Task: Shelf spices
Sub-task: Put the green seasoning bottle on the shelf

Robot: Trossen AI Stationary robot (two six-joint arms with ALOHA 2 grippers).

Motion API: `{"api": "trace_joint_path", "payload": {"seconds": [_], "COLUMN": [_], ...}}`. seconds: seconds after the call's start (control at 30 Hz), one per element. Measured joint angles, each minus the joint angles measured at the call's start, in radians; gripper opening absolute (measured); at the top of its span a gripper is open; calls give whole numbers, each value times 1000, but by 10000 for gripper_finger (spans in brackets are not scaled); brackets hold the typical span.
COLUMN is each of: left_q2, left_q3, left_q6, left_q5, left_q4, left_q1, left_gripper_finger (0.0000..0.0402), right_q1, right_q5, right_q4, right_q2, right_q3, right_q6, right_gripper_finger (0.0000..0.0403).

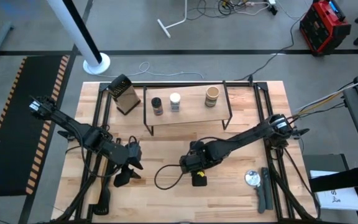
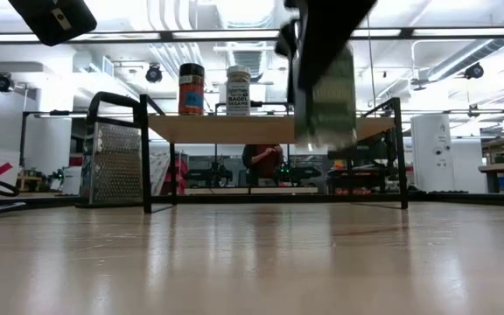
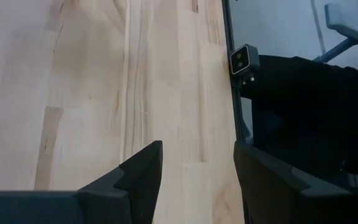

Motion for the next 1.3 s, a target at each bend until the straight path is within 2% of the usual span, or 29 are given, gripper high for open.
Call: {"api": "trace_joint_path", "payload": {"seconds": [0.23,0.47,0.97,1.1,1.3], "left_q2": [2,19,38,38,37], "left_q3": [0,0,0,0,0], "left_q6": [4,19,71,79,72], "left_q5": [-4,-7,-13,-62,-72], "left_q4": [6,7,59,83,89], "left_q1": [0,0,0,0,0], "left_gripper_finger": [178,175,182,176,171], "right_q1": [-21,-125,-305,-369,-473], "right_q5": [29,62,55,31,-2], "right_q4": [-150,-269,-314,-317,-319], "right_q2": [1,1,2,2,2], "right_q3": [187,323,419,430,438], "right_q6": [-140,-256,-459,-501,-534], "right_gripper_finger": [177,177,177,177,177]}}
